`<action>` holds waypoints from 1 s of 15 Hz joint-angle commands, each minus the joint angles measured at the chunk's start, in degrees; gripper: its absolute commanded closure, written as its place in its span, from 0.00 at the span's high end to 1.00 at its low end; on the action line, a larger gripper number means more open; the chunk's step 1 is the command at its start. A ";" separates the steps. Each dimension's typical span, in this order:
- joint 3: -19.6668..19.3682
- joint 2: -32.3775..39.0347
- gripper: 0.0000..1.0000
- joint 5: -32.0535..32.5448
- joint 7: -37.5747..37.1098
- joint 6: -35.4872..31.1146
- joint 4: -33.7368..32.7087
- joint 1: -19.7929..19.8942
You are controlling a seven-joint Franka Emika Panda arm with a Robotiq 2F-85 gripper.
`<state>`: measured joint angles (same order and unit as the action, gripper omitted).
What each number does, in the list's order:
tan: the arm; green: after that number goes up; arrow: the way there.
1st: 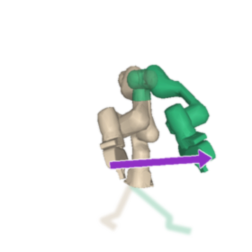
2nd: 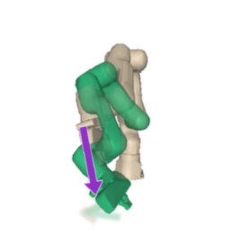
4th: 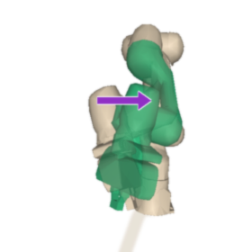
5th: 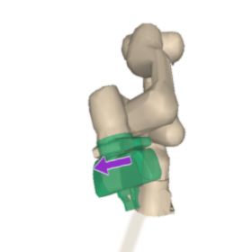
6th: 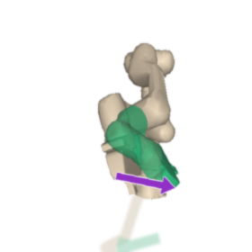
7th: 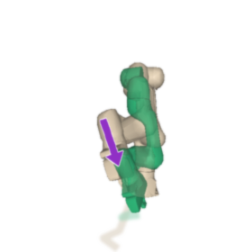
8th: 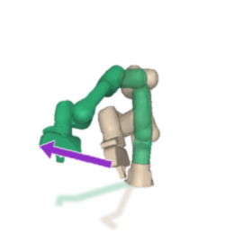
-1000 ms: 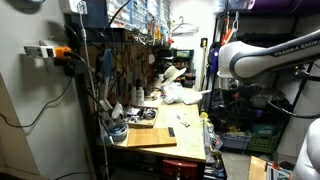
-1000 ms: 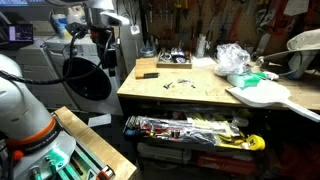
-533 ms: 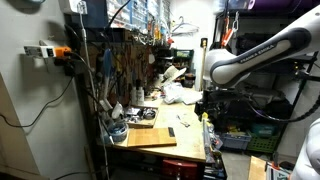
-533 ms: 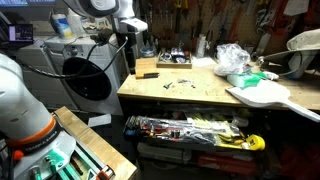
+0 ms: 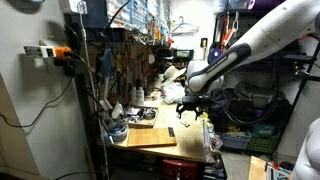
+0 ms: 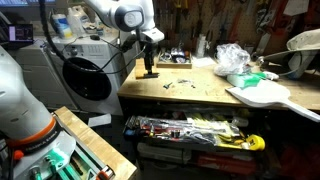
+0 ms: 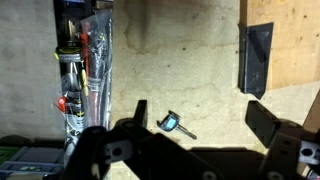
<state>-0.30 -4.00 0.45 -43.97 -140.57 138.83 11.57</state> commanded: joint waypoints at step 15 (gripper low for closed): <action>-3.76 15.59 1.00 1.39 0.43 -6.10 -12.12 -8.03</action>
<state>-1.94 9.30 0.08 -42.56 -143.84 128.17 5.54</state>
